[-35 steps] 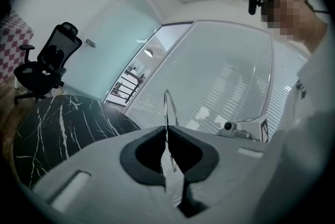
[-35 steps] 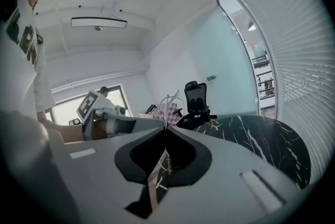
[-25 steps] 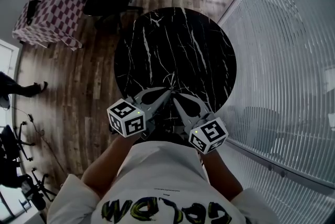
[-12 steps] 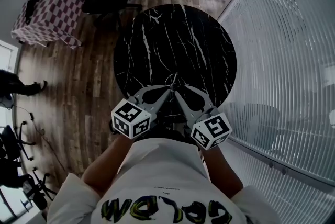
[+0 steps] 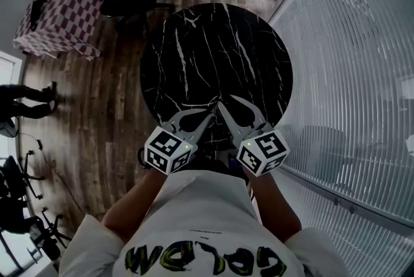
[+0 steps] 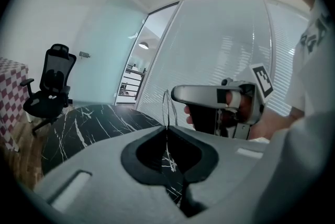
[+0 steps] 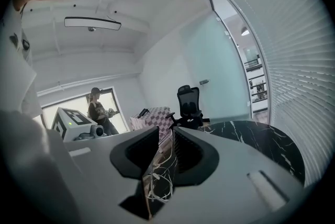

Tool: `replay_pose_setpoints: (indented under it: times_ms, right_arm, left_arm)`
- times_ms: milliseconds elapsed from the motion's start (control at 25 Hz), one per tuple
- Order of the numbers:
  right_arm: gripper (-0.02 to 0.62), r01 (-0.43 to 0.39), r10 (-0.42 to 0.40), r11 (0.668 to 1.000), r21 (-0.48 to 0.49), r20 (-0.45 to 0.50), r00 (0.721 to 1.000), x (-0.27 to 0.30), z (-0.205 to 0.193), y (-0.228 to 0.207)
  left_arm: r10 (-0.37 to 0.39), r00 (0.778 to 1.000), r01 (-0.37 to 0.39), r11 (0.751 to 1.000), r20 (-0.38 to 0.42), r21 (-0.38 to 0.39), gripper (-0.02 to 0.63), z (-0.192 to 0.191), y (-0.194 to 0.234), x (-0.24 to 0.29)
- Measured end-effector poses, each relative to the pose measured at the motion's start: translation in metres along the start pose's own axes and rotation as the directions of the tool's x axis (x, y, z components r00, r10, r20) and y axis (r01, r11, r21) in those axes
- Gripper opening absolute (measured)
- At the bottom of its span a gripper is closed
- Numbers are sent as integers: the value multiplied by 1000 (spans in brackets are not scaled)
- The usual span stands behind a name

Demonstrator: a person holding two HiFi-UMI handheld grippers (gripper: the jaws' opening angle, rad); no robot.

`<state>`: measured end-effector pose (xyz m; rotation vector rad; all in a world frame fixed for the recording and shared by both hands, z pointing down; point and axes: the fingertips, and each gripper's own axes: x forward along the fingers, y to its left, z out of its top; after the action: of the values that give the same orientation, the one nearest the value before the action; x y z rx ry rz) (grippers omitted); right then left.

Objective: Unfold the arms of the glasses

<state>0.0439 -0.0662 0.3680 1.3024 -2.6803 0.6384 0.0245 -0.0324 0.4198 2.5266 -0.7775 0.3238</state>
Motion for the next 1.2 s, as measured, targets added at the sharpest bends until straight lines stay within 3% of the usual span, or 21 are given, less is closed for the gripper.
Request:
replay_pose_setpoints:
  times_ms: [480,680,1200]
  right_arm:
    - [99,-1,2,1000,29,-34,999,12,-2,-9]
    - [41,-21,24,998,59,-43,999,14,-5,-9]
    - [37,-18,20,999,31,-50,999,11,-6,-10]
  left_arm:
    - [-5,1000,6,1000,-17,23,6,-5,1,2]
    - [-22,999,23,999,-35,31,6,-10,0,3]
    - [24,1000,-24,999,-14,-28,6,-10,21,-2]
